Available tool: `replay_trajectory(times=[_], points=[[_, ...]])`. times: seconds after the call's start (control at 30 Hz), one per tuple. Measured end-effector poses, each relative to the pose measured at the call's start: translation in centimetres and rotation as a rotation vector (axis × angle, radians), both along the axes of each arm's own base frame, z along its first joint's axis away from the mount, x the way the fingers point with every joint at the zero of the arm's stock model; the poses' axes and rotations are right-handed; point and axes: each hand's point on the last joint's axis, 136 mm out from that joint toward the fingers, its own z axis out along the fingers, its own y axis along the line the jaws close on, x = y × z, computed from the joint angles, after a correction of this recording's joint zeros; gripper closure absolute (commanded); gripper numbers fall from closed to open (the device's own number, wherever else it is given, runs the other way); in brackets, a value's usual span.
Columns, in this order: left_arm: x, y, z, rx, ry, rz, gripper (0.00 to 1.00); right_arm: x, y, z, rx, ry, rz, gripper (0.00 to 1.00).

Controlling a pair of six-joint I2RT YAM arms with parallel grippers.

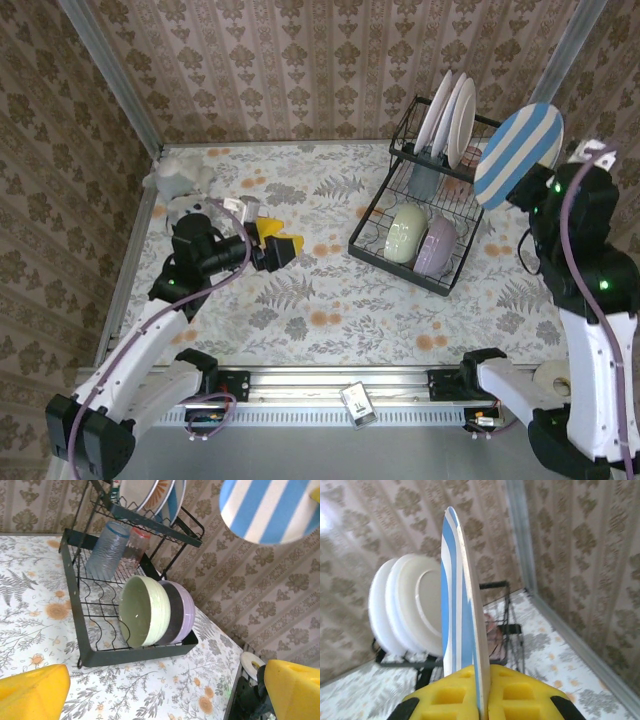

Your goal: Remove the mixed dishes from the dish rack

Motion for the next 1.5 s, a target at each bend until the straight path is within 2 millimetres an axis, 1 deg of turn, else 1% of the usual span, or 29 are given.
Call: replay_trajectory(times=[0.13,0.23,0.37,0.5,0.6,0.67,0.77,0.9,1.03,1.13,1.33,1.37,1.5], points=[[0.5,-0.4,0.0,-0.03,0.041,-0.008,0.0,-1.0,3.0,-0.4,0.055,-0.017,0.18,1.0],[1.2,-0.8,-0.1,-0.064,0.088,-0.024,0.0,-1.0,5.6,-1.7,0.108,-0.007,0.324,1.0],[2.0,-1.6,-0.7,-0.103,0.165,-0.059,0.01,0.2,9.4,-5.5,0.222,0.066,0.508,1.0],[1.7,-2.1,-0.5,-0.132,0.203,-0.109,0.01,1.8,12.4,-9.4,0.355,0.147,0.632,1.0],[1.4,-2.5,-0.2,-0.153,0.22,-0.155,0.03,3.0,14.0,-11.3,0.448,0.186,0.696,1.0],[1.5,-2.9,-0.2,-0.169,0.241,-0.179,0.05,3.6,15.0,-12.1,0.494,0.198,0.733,1.0],[2.1,-3.6,-0.9,-0.186,0.29,-0.207,0.07,4.2,16.0,-12.5,0.539,0.195,0.776,1.0],[2.6,-4.8,-1.9,-0.201,0.351,-0.242,0.11,4.6,17.0,-12.5,0.576,0.179,0.825,1.0],[2.6,-6.6,-1.9,-0.221,0.381,-0.286,0.16,4.9,17.7,-12.9,0.601,0.183,0.852,1.0],[2.6,-7.5,-1.8,-0.235,0.392,-0.31,0.25,5.0,17.9,-13.5,0.616,0.191,0.859,1.0],[3.5,-8.1,-2.0,-0.253,0.42,-0.301,0.52,5.5,18.2,-14.1,0.638,0.202,0.865,1.0],[3.7,-8.1,-2.1,-0.255,0.426,-0.295,0.54,5.5,18.3,-14.1,0.639,0.201,0.869,1.0],[4.0,-8.4,-2.0,-0.26,0.431,-0.285,0.56,5.8,18.6,-14.2,0.652,0.2,0.879,1.0]])
